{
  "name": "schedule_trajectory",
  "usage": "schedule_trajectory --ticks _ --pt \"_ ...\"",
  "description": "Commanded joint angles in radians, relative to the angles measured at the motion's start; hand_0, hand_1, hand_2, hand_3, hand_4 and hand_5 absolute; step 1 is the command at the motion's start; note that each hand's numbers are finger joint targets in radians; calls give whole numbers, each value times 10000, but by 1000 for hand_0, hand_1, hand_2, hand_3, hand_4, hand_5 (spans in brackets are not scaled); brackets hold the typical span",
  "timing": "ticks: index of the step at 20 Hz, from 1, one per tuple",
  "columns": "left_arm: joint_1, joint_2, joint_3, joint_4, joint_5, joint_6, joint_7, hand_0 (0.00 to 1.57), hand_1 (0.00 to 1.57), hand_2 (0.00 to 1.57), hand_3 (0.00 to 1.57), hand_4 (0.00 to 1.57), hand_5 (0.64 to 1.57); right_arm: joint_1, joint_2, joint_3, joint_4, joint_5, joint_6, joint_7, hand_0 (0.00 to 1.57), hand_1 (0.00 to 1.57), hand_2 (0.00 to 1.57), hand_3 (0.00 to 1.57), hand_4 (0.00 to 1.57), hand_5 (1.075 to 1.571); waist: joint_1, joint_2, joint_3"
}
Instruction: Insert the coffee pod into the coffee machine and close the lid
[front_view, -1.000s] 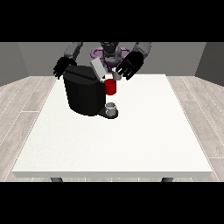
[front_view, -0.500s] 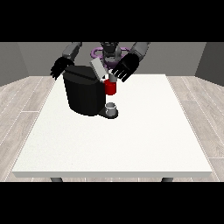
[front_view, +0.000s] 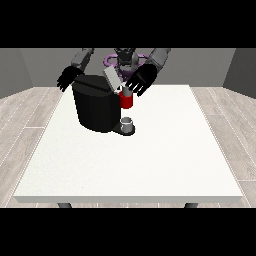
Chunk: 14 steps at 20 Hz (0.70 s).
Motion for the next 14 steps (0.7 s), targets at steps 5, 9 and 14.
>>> schedule_trajectory --ticks 5,9,14 --pt "-117 -51 10 206 -122 -171 154 1208 1208 1265 1191 493 1571 19 175 170 -122 166 -235 119 0 0 0 0 442 1571 17 -80 -3" --pt "176 -122 41 191 -180 149 -34 1230 1230 1274 1180 481 1571 -5 -304 -299 -46 -262 300 -251 0 0 0 0 435 1571 -67 277 -1" --pt "209 -205 -36 136 -32 -734 -48 1211 1211 1239 1123 460 1571 162 -113 -231 294 -94 -46 158 0 0 0 0 446 1571 388 -276 -2"
